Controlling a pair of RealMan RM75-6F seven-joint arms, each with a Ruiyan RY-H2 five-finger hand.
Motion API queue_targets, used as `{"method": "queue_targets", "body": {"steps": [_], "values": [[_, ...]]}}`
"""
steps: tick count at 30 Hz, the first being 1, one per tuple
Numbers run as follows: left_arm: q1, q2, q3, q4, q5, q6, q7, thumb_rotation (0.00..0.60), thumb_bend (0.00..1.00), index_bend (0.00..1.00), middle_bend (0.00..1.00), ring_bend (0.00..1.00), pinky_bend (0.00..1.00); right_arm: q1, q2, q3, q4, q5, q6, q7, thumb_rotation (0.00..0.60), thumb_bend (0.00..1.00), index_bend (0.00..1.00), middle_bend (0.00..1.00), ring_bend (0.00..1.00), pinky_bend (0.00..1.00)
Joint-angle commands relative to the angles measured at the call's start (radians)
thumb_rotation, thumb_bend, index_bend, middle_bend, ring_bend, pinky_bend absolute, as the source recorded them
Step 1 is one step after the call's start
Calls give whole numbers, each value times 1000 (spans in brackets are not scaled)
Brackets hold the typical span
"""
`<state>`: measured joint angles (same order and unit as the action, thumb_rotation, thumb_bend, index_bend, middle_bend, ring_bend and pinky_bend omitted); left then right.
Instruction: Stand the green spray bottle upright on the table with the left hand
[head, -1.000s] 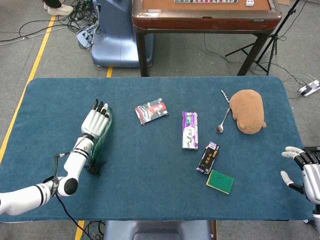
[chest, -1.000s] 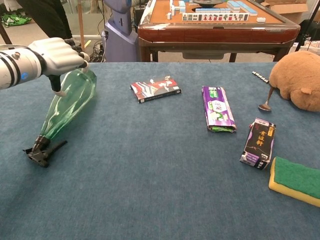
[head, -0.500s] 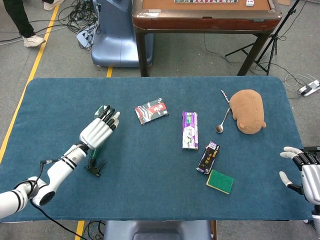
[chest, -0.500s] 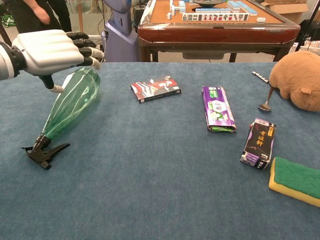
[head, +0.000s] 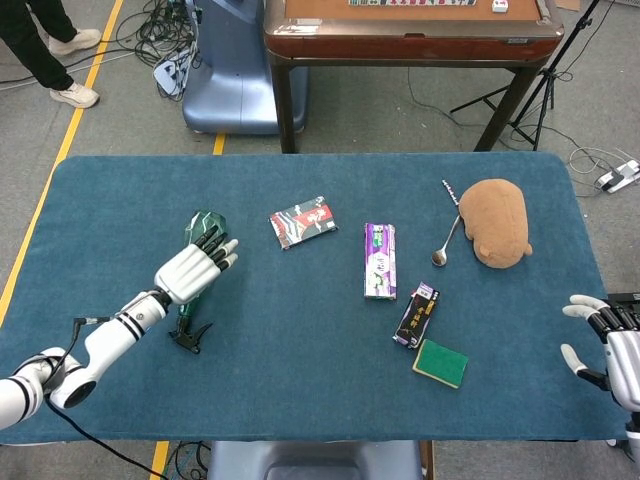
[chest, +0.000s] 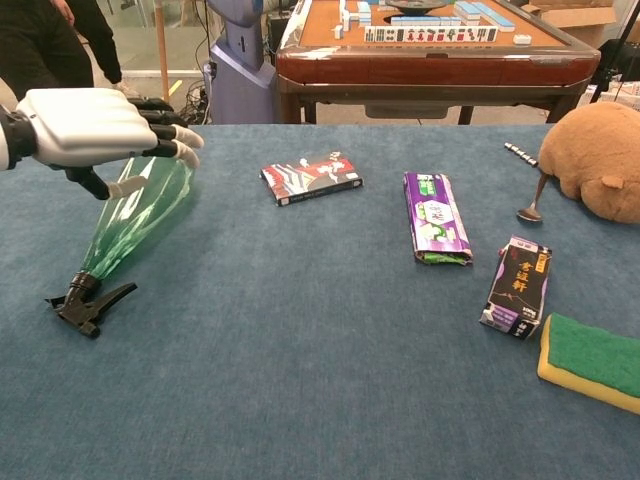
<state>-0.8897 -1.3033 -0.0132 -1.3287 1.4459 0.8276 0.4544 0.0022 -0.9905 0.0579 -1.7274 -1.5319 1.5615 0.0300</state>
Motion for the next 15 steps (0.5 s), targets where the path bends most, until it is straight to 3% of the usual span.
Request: {"method": "queue_targets", "body": {"steps": [1,6,15], "values": [[-42,-26,-63,-35,-167,-117,46,502,597,156,75,0,0,-2,0,0,2,2,1,2,600,263,347,275,208,295],[-81,-70,-98,-10,-328,-168,104,375,599,158,75,0,0,-5,1,-1,4,5,2,3,600,263,347,275,208,295],[-131,-149,-112,66,-552,-147,211,344,598,162,77,0,0,-7,-1,-1,8,7,2,8,600,263,348,275,208,295]]}}
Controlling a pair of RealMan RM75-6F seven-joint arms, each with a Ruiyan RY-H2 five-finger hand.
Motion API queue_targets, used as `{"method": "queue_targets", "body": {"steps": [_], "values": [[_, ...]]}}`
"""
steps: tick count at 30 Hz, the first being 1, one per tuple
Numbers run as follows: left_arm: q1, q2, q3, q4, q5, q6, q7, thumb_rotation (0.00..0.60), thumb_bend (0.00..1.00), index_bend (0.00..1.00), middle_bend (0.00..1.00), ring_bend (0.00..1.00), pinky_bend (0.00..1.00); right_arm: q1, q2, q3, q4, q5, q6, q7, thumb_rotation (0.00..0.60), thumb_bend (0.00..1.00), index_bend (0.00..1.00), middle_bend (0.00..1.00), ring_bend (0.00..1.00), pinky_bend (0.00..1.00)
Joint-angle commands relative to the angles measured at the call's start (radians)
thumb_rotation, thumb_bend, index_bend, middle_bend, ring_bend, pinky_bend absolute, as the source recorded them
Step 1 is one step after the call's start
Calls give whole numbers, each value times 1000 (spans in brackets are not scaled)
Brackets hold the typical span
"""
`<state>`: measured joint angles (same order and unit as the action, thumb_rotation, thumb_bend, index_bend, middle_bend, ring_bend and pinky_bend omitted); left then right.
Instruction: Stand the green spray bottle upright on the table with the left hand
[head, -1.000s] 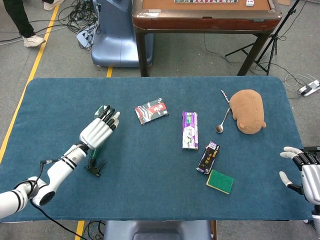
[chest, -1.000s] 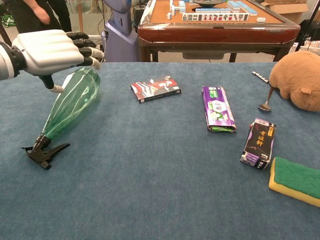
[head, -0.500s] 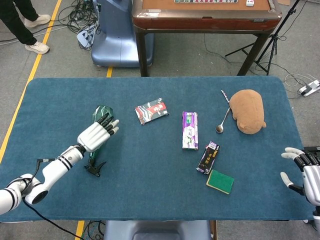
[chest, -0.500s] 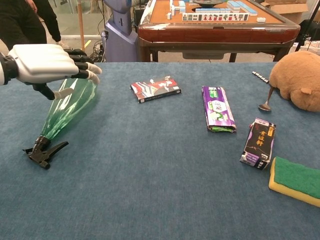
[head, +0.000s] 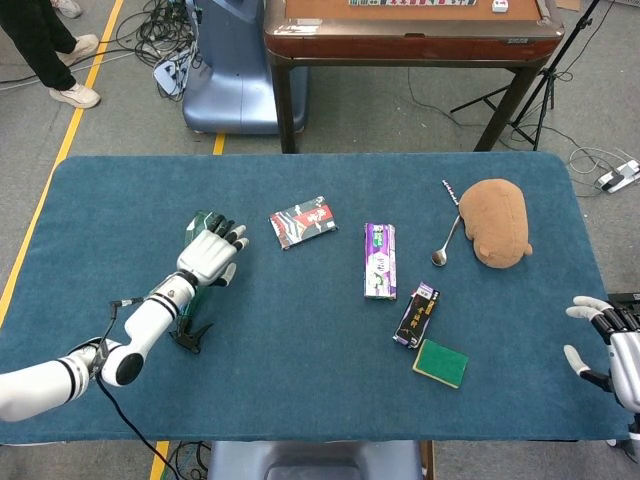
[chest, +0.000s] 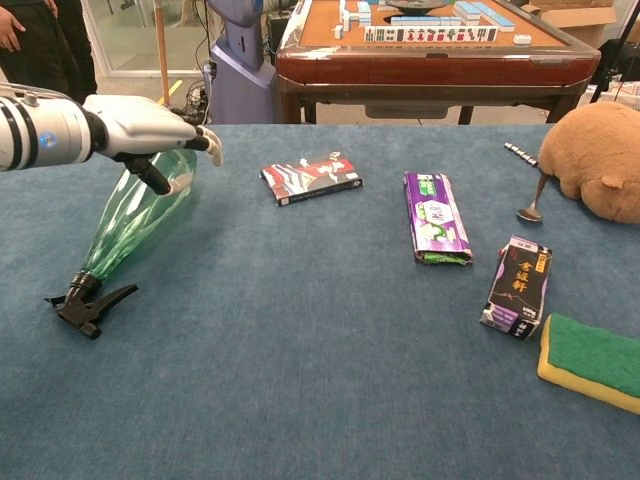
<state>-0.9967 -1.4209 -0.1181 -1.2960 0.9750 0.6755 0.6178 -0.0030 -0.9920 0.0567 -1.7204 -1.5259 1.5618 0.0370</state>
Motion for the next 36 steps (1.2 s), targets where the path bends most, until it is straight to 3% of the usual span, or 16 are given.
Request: {"method": "queue_targets", "body": {"steps": [1,10,21,24,28,32,34,36], "values": [[-30,-36,-5,41,-110,5,63,340,598,163,77,0,0,-2,1,1,2,2,3,3,600,263,348,275,208,295],[-77,-67,32,80,-403,106,274,247,598,225,136,0,0,-5,0,1,12,5,4,15,600,263,347,275,209,295],[-111,21,105,-2,-702,113,416,241,597,268,195,0,0,-2,-2,3,12,0,1,14,600,263,347,275,208,295],[-114,59,116,-48,-735,102,411,242,597,269,196,0,0,0,-3,3,10,-3,0,12,600,263,347,275,208,295],[-72,115,102,-115,-599,87,300,231,593,263,196,0,0,-1,-2,3,8,-5,2,11,600,264,347,275,208,295],[10,163,99,-162,-304,102,141,251,587,238,193,0,0,0,-1,3,4,-7,3,7,600,263,348,275,208,295],[40,177,104,-170,-183,111,74,296,566,227,190,0,0,1,-1,2,2,-10,2,4,600,263,348,275,208,295],[71,192,111,-178,-51,126,-3,431,540,220,186,0,0,2,-2,2,0,-11,1,3,600,263,348,275,208,295]]}}
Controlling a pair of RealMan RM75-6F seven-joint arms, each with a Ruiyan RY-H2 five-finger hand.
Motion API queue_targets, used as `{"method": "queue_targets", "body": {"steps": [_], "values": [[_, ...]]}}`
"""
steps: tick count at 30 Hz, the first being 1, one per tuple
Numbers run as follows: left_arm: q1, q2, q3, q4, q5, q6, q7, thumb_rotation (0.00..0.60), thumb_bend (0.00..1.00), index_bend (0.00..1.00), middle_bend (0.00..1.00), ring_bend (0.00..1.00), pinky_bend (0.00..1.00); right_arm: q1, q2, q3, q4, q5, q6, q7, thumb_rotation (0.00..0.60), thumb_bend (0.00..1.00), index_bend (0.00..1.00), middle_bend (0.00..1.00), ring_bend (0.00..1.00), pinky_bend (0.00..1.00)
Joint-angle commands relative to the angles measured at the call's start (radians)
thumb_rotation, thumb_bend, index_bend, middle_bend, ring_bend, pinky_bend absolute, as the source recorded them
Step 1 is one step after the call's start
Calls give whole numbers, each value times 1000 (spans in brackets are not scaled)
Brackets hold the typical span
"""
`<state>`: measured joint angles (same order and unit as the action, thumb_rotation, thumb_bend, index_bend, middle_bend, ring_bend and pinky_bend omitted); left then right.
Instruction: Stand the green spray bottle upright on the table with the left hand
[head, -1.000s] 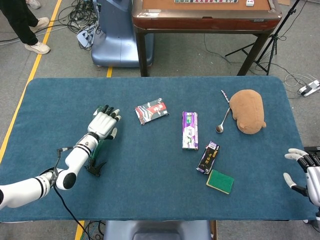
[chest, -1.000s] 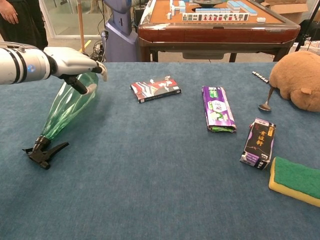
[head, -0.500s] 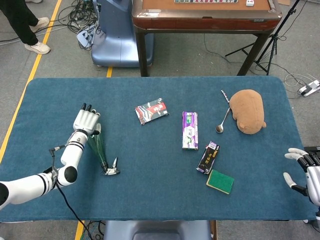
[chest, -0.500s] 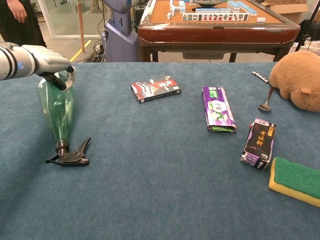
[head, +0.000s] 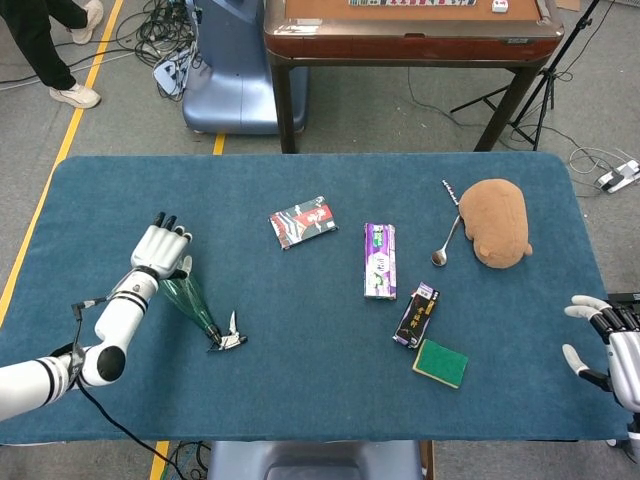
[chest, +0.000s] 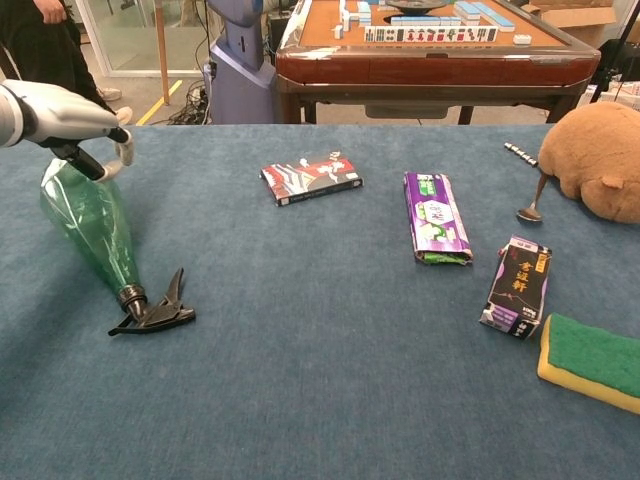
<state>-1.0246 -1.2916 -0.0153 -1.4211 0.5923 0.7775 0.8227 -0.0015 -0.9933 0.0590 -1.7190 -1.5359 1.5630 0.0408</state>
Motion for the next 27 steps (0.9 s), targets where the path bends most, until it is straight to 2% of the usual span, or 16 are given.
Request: {"method": "queue_targets", "body": {"steps": [1,2,4,11,16,24,27], "values": [[111,68,14,-57,386,33,-237,470,539,216,184,0,0,1,-1,0,-2,-1,0,-2,600,263,348,275,208,295],[126,76,23,-62,457,45,-277,545,532,210,177,0,0,1,0,0,-3,-2,1,-3,600,263,348,275,208,295],[144,87,41,-65,559,64,-328,587,515,202,168,0,0,1,1,0,-6,-3,0,-6,600,263,347,275,208,295],[190,93,115,-43,851,143,-442,600,440,178,137,0,0,3,3,-3,-14,-9,-1,-13,600,263,347,275,208,295],[216,80,143,-16,944,182,-455,600,377,169,131,0,0,1,3,-4,-15,-13,2,-14,600,263,348,275,208,295],[262,32,163,74,1020,231,-417,600,180,154,124,0,0,0,3,-6,-14,-14,3,-12,600,263,347,275,208,295],[276,5,175,138,1062,254,-422,600,173,156,124,0,0,0,4,-6,-17,-15,4,-15,600,263,348,275,208,295]]}}
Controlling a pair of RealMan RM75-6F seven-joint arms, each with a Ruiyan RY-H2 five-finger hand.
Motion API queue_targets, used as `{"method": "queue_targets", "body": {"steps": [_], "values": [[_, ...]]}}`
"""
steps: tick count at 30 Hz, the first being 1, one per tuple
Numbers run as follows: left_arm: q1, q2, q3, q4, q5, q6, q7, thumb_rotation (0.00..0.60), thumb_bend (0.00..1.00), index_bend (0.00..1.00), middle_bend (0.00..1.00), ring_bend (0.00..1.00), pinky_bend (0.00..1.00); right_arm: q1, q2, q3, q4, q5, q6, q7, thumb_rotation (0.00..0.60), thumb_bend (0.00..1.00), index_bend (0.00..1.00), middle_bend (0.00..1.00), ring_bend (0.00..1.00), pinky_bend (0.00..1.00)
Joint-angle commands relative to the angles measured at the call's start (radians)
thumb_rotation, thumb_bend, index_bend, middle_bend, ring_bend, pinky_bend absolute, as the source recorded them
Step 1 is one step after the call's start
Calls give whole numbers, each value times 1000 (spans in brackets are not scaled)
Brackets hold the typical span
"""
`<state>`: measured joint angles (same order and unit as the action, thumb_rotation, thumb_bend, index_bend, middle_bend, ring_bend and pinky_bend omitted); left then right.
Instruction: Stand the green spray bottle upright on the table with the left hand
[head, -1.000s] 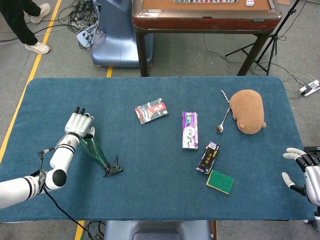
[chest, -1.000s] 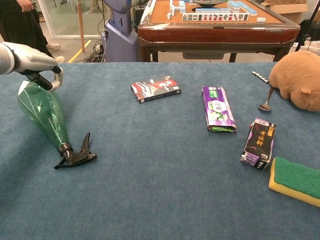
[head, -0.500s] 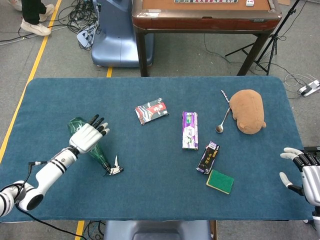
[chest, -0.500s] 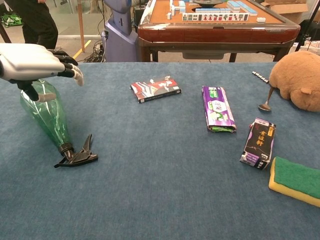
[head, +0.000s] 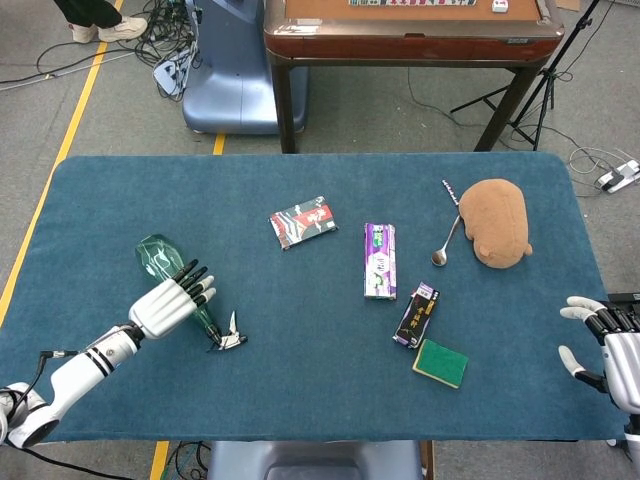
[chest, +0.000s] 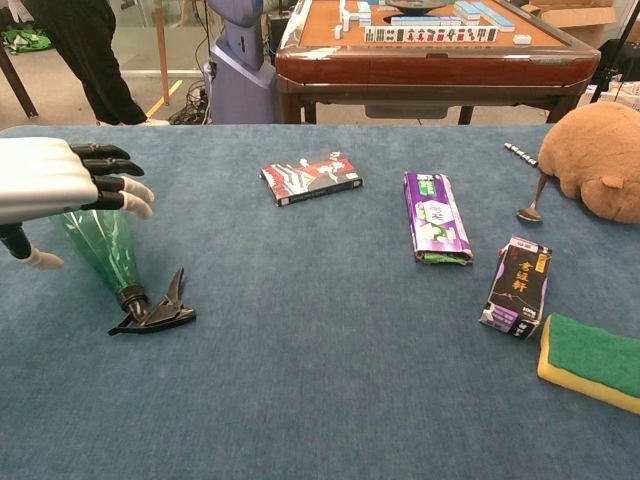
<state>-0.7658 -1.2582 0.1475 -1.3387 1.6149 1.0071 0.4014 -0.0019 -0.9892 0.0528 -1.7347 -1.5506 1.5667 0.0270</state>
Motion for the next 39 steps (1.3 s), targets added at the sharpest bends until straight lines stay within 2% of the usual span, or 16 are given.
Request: {"method": "queue_targets", "body": {"steps": [1,12,31,39], "values": [[21,-38,16,76,52,31,-8,600,173,159,124,0,0,0,0,0,-2,-1,0,-2,600,263,347,275,209,295],[27,-157,42,319,180,94,-106,600,173,210,124,0,0,-4,3,-3,-16,-6,7,-17,600,263,347,275,208,295],[-12,-254,34,484,224,72,-160,600,173,306,185,0,0,-10,10,-4,-27,0,10,-28,600,263,347,275,208,295],[0,-281,38,547,222,89,-200,600,197,418,316,50,0,-8,10,-3,-31,1,7,-33,600,263,347,275,208,295]]}}
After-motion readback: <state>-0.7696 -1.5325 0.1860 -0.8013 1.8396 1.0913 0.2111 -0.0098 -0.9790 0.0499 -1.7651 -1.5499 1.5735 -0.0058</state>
